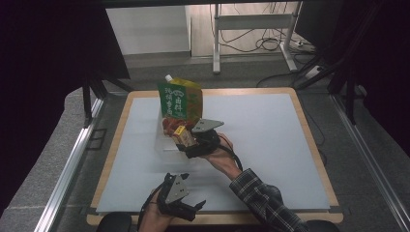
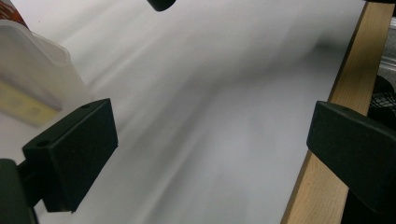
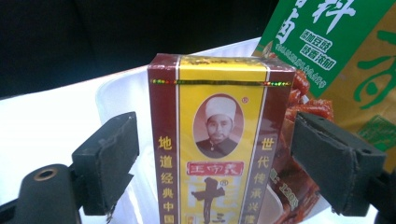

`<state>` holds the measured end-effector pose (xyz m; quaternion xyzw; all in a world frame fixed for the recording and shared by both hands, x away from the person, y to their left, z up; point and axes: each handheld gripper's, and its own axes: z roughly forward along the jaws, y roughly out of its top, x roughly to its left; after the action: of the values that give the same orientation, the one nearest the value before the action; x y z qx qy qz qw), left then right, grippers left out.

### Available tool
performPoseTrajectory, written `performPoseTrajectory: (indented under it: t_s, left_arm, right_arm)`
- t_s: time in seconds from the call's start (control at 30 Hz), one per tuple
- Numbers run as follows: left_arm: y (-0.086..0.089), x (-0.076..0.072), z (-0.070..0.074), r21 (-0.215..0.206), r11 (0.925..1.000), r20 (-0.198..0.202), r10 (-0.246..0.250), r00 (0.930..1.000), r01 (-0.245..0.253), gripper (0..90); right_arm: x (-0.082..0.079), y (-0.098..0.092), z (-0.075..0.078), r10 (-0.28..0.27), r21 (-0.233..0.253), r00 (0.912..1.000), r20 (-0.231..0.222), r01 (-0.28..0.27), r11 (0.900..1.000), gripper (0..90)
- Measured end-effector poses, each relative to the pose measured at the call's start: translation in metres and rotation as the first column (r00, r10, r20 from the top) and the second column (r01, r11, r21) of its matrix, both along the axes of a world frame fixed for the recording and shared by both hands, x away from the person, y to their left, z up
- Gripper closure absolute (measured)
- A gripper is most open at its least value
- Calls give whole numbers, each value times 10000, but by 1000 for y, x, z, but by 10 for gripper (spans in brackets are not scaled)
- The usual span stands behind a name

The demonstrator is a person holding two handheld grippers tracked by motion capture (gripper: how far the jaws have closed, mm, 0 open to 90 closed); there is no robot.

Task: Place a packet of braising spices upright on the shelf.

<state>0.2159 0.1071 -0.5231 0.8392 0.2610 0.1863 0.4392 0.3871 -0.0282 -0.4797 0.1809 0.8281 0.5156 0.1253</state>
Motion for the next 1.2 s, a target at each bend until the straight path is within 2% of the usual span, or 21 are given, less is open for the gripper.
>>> performPoseTrajectory:
  t_s: [0.77,1.03,1.2]
  left_arm:
    - [-1,0,-1,75,10000,11,13,10000,-13,16]
    - [0,0,0,104,9999,15,24,10000,-24,16]
    - [0,0,-1,-22,10000,-1,63,10000,-63,15]
  right_arm:
    - [-4,-25,17,-116,-568,9989,-451,91,9983,77]
    - [-7,-43,23,-276,-813,9972,-692,220,9964,48]
    - [-10,-54,26,-309,-1059,9968,-738,230,9941,34]
